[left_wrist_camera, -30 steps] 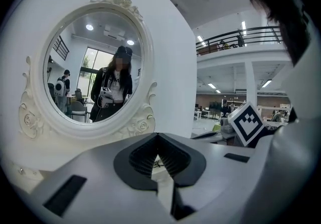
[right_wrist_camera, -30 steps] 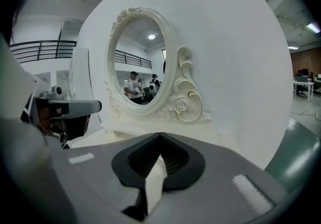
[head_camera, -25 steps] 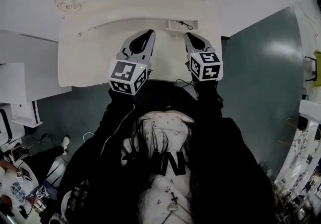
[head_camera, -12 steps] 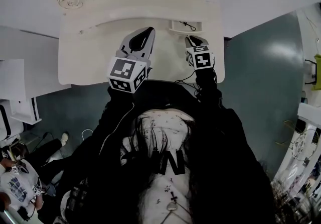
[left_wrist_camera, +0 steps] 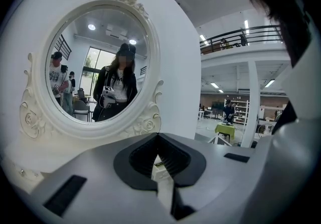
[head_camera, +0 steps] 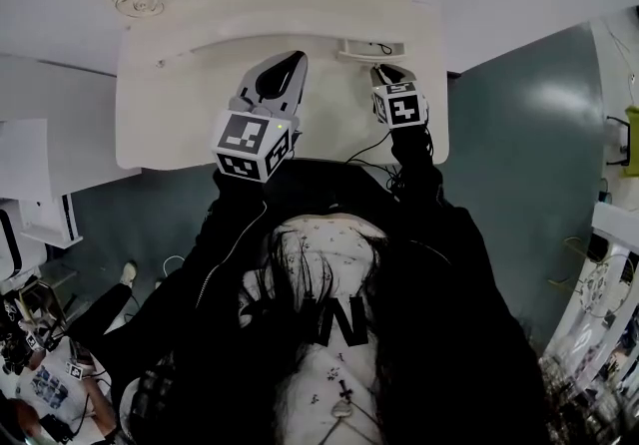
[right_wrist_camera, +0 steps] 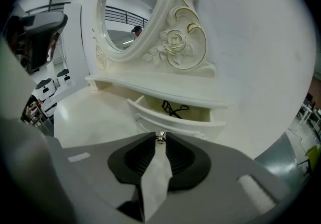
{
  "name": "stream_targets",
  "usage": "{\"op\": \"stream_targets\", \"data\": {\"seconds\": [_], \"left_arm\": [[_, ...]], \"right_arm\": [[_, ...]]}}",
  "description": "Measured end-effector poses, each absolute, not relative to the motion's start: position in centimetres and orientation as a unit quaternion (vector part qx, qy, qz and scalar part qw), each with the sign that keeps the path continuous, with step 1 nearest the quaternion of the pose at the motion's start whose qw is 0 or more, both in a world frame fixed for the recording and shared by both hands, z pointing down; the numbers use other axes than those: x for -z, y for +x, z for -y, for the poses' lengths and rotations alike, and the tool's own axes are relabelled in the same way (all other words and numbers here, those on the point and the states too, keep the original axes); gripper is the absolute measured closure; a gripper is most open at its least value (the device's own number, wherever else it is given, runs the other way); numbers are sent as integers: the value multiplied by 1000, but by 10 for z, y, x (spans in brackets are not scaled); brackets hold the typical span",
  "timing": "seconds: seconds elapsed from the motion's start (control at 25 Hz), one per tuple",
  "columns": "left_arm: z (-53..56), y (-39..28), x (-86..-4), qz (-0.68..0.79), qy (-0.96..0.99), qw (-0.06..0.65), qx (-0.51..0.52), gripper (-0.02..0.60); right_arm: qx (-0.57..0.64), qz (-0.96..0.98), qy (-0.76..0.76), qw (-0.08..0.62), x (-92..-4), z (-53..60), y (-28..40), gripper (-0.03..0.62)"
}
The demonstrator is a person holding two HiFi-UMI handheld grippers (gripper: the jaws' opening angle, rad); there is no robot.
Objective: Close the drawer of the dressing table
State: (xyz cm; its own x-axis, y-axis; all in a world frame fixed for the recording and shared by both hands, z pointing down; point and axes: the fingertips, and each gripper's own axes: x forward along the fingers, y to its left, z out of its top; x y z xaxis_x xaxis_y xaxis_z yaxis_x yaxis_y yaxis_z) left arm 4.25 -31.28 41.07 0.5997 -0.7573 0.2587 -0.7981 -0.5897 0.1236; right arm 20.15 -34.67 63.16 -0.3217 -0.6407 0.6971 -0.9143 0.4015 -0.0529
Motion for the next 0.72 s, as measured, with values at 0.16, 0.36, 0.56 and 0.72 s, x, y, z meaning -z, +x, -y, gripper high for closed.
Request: {"op": "stream_targets", "data": {"seconds": [0.16,0.36,0.56,0.72], "left_arm": [[311,41,-411,440,886,113,-92,586],[310,34,-410,448,883,112,-91,586],[308,29,-409,453,880,110,-93,586],[305,26,-410,456,878,110,-95,586]], "right_arm": [[-222,779,506,297,-632,355,201,522],[-217,777,514,291,-632,368,200,520],[-213,774,524,284,-632,380,201,519],[-219,769,536,272,-633,387,202,516]]}}
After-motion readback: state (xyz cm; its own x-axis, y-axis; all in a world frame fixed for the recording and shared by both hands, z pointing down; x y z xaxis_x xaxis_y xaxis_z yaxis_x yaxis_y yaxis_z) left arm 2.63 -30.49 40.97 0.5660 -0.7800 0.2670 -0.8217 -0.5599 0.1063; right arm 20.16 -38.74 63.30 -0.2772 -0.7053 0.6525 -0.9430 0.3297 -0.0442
